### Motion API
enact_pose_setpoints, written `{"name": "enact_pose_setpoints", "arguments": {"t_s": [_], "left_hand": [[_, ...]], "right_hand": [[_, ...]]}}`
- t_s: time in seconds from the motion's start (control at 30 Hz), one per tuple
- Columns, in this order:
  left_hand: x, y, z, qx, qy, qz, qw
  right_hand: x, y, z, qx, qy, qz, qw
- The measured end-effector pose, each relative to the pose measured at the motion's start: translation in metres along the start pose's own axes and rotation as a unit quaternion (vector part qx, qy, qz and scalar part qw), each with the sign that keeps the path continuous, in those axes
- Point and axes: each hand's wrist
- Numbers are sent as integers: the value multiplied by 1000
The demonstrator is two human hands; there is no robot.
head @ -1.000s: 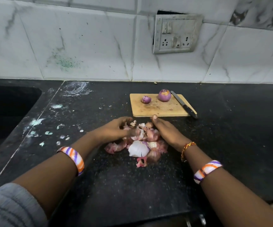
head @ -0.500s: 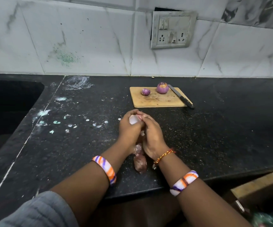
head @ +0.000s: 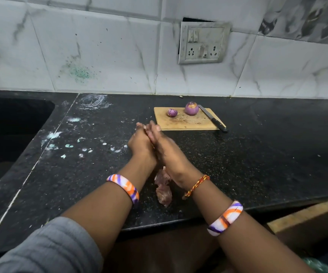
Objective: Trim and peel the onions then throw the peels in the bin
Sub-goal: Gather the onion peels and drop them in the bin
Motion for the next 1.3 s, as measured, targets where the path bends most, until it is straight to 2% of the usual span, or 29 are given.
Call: {"name": "enact_pose_setpoints", "arguments": {"t_s": [0.03, 0.1, 0.13, 0.2, 0.23, 0.3, 0.33, 0.37, 0.4, 0.53, 0.7, 0.8, 0.97, 1.03, 1.13, 1.2, 1.23, 1.3], "left_hand": [[-7, 6, 2, -24, -27, -45, 998], [-18, 14, -4, -65, -36, -67, 995], [-21, 17, -7, -75, -12, -60, 995], [-27, 18, -15, -69, 27, -43, 996], [-28, 19, -19, -60, 35, -41, 997], [-31, 21, -22, -36, 42, -46, 997], [-32, 22, -22, -27, 47, -53, 997], [-32, 22, -22, -17, 55, -59, 997], [-32, 23, -21, -4, 63, -68, 996], [-37, 28, -19, 34, 85, -90, 992], [-49, 42, -22, 18, 84, -62, 994], [-53, 53, -31, -13, 102, -31, 994], [-60, 64, -48, -47, 130, -32, 990], [-63, 62, -50, -40, 146, -51, 987], [-63, 53, -50, -16, 177, -80, 981], [-62, 44, -48, 0, 193, -92, 977], [-61, 37, -47, 11, 196, -97, 976], [-59, 26, -46, 38, 205, -106, 972]], "right_hand": [[3, -4, -7, -19, 55, -3, 998], [6, -11, -22, -94, 104, -35, 990], [3, -13, -30, -120, 70, -46, 989], [-9, -23, -42, -102, -105, -28, 989], [-20, -29, -44, -62, -249, -16, 966], [-41, -42, -42, 27, -508, -43, 860], [-48, -45, -38, 47, -578, -72, 811], [-54, -44, -34, 55, -610, -92, 785], [-58, -39, -32, 48, -622, -94, 776], [-61, 5, -28, -28, -614, -29, 789], [-57, 72, -17, -109, -561, 3, 821], [-61, 99, 2, -79, -541, -36, 836], [-65, 97, 14, 67, -555, -224, 798], [-64, 92, 1, 75, -537, -273, 795], [-60, 84, -20, 70, -549, -293, 780], [-51, 77, -32, 56, -564, -265, 780], [-45, 75, -39, 34, -542, -234, 806], [-31, 68, -48, -41, -399, -132, 907]]}}
Point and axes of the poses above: each hand's wrist, its own y-axis towards the middle knuckle, its own z-axis out of the palm, x = y × z, and after that the axes turned 14 degrees about -x, right-handed
